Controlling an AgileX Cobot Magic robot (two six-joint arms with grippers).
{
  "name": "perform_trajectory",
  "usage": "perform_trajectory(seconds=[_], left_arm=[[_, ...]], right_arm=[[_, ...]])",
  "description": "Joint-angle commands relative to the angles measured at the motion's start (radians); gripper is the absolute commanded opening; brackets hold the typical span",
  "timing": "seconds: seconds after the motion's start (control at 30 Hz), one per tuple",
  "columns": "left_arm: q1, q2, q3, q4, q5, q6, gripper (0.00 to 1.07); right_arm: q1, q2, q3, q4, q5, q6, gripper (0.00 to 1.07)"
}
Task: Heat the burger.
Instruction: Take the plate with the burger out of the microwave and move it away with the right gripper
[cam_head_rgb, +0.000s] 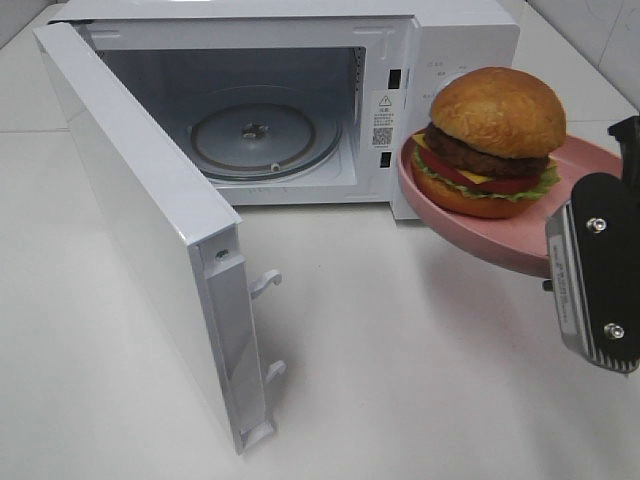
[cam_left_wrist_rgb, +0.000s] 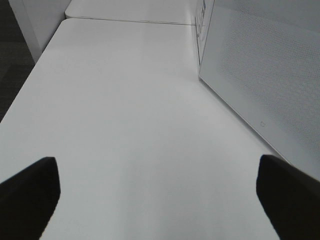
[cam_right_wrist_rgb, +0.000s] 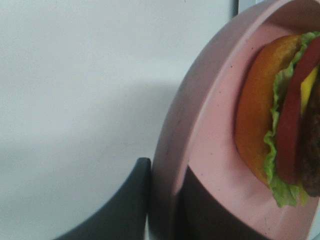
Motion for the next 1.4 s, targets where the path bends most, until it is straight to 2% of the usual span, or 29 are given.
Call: perform_trajectory(seconds=[0.03, 0.1, 0.17, 0.27, 0.33, 0.8, 1.0, 1.4], left_arm=[[0.004, -0.013, 0.001, 0.002, 0.0, 0.0, 1.0], [0.004, -0.013, 0.001, 0.002, 0.0, 0.0, 1.0], [0.004, -0.013, 0.001, 0.002, 0.0, 0.0, 1.0], [0.004, -0.013, 0.001, 0.002, 0.0, 0.0, 1.0], [0.004, -0.013, 0.001, 0.002, 0.0, 0.0, 1.0], [0.004, -0.013, 0.001, 0.002, 0.0, 0.0, 1.0], [0.004, -0.013, 0.001, 0.002, 0.0, 0.0, 1.0], [0.004, -0.013, 0.001, 0.002, 0.0, 0.0, 1.0]], right_arm=[[-0.004, -0.028, -0.008, -0.089, -0.017, 0.112, 0.03], [-0.004, -0.03, -0.008, -0.112, 0.0, 0.153, 0.03], [-0.004, -0.032, -0.008, -0.19, 0.061, 0.297, 0.03], [-0.004, -0.032, -0.008, -0.207, 0.077, 0.335, 0.03], [-0.004, -0.032, -0.008, -0.274, 0.136, 0.463, 0.03], [-0.004, -0.032, -0.008, -0.321, 0.193, 0.641, 0.04], [-0.004, -0.014, -0.008, -0.414, 0.234, 0.859, 0.04], [-0.005, 0.244, -0.01, -0.502, 0.298, 1.226, 0.04]])
